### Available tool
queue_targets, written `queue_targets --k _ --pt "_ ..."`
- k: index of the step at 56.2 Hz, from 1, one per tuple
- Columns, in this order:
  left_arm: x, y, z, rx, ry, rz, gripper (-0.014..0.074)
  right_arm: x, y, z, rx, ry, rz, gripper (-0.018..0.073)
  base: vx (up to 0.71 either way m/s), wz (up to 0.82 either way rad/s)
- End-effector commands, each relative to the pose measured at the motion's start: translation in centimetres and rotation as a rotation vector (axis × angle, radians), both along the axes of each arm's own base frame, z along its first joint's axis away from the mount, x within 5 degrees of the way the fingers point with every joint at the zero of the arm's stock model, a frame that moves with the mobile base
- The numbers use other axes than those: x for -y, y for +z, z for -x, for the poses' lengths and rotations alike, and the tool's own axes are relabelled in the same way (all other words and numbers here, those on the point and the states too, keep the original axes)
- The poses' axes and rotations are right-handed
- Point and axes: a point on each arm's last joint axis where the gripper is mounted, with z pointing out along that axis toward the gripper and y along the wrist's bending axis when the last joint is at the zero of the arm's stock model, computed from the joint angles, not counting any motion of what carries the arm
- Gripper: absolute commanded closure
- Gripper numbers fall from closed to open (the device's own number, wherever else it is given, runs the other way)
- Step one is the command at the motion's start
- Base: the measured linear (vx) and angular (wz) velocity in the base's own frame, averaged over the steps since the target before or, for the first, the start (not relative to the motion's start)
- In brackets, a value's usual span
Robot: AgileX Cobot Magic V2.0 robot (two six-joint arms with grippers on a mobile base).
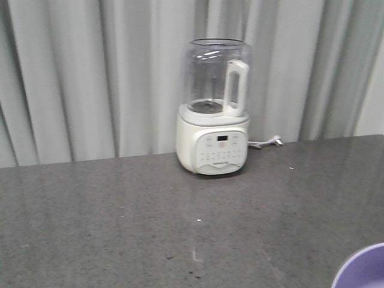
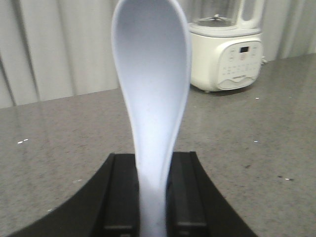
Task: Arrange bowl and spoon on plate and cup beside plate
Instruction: 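Drive the base to the counter with the cup and blue plate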
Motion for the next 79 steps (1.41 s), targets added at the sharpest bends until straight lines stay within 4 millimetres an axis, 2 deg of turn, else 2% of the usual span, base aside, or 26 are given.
queue_targets --k 1,79 --pt "0.02 1.71 -0.04 0.102 0.002 0.044 0.0596 0.10 1.69 -0.14 0.107 -0.012 -0.005 0.0568 -0.14 -0.70" --pt "0.02 1.71 -0.04 0.102 0.002 0.044 0.0596 0.09 1.68 -0.11 0.106 -0.011 -0.005 0.0568 -0.11 -0.60"
